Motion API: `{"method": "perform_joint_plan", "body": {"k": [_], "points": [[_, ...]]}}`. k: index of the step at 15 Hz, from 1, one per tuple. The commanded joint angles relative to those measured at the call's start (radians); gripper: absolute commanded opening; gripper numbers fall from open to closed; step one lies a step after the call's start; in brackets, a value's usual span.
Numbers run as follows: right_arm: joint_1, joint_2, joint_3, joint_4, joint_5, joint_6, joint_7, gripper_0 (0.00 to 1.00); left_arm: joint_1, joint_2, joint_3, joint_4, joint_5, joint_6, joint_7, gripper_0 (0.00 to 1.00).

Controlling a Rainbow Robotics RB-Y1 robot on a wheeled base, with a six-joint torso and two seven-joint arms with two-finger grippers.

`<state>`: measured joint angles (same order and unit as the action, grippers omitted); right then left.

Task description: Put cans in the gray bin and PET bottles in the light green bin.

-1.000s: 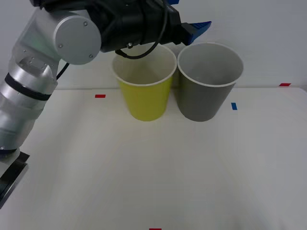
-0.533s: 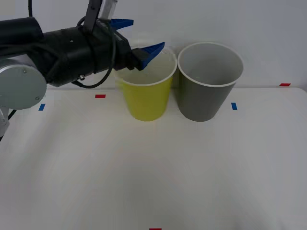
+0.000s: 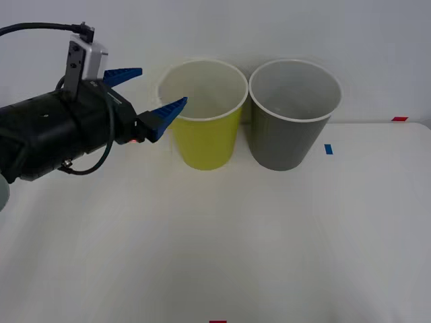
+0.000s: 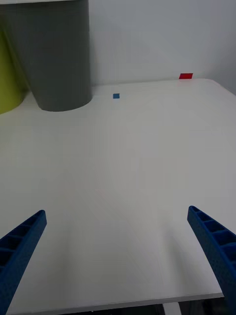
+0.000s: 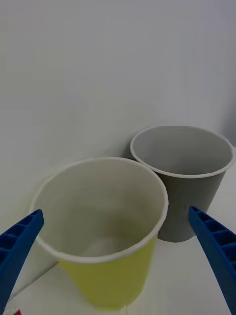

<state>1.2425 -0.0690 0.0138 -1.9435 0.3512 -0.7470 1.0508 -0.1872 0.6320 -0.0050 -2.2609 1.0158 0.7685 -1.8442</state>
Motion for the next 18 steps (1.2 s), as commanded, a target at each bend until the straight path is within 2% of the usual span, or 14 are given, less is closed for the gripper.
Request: {"method": "perform_joint_plan", "body": {"k": [1,3,6,9,10,14,18], "points": [[0.0,0.0,0.0,0.0,0.0,0.0,0.0,1.0,0.098,-0.002,0.06,-0.065,0.023,0.0,0.003,1.0],[0.0,0.0,0.0,0.0,0.0,0.0,0.0,1.0,0.176,-0.022,0.1,-0.101,0.047,0.0,-0.001,1.0],[0.0,0.0,0.0,0.0,0.0,0.0,0.0,1.0,0.291,-0.117,0.138,-0.172,0.036,0.0,-0.02,1.0],[0.0,0.0,0.0,0.0,0.0,0.0,0.0,1.0,0.373,-0.126,0.143,-0.192,0.018,-0.051,-0.036,1.0],[0.0,0.0,0.0,0.0,0.0,0.0,0.0,1.0,0.403,-0.126,0.118,-0.192,-0.025,-0.107,-0.038,1.0],[0.0,0.0,0.0,0.0,0.0,0.0,0.0,1.0,0.591,-0.124,-0.029,-0.189,-0.273,-0.46,-0.023,1.0],[0.0,0.0,0.0,0.0,0.0,0.0,0.0,1.0,0.765,-0.126,-0.073,-0.178,-0.411,-0.684,0.023,1.0]]}}
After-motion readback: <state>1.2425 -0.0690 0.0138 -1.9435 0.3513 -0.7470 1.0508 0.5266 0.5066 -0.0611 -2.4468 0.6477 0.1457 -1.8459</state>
